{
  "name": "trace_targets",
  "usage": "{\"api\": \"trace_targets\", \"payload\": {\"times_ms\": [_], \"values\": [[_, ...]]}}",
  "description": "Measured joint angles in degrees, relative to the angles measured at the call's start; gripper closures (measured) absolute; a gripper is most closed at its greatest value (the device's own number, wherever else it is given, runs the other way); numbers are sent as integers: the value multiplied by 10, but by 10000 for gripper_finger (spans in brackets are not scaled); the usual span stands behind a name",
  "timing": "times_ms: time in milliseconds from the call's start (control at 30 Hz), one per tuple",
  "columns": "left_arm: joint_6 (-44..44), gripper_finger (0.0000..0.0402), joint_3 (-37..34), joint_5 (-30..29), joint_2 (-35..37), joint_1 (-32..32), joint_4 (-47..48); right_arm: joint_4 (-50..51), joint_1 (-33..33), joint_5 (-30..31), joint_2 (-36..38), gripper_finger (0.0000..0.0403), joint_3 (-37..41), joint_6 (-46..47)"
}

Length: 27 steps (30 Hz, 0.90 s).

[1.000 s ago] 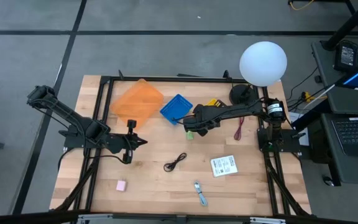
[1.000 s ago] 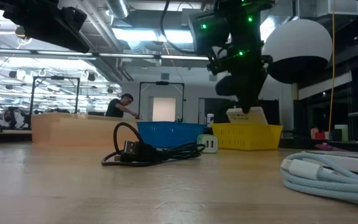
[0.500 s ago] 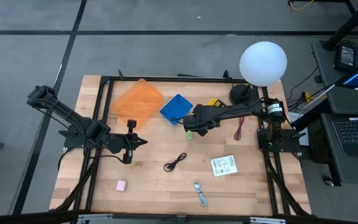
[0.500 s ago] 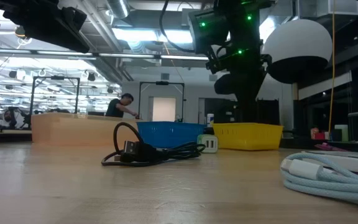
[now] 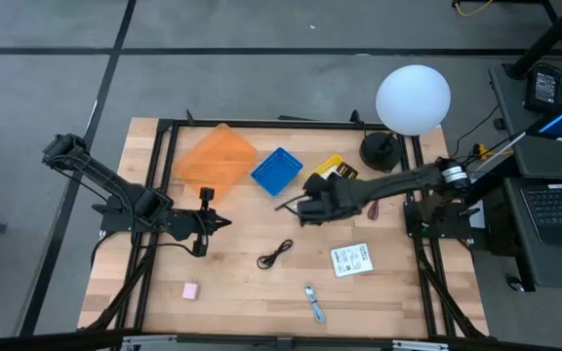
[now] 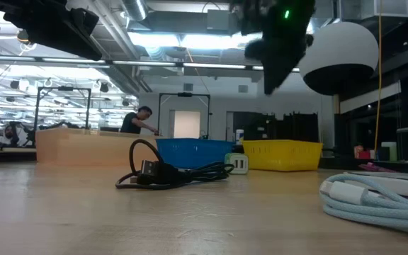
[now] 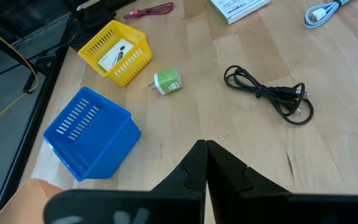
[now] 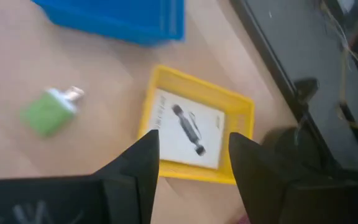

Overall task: Pick and place items into bin
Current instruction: Put the black charger cable into the blue bin

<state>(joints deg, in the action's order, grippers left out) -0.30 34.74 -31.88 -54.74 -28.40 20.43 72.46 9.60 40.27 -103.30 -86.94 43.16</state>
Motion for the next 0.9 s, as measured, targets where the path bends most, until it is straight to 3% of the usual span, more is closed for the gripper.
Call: {"api": "trace_targets", "payload": {"times_ms": [233,533,733,900], "values": [[-6,400,0,0,0,0,0,-18,62,36,13,231,6,43],[-6,400,0,61,0,0,-3,-177,105,29,20,231,101,57],[-25,400,0,68,0,0,-2,-345,132,-46,21,231,142,-70],[-35,400,0,113,0,0,3,-488,140,-108,21,231,173,-171]]}}
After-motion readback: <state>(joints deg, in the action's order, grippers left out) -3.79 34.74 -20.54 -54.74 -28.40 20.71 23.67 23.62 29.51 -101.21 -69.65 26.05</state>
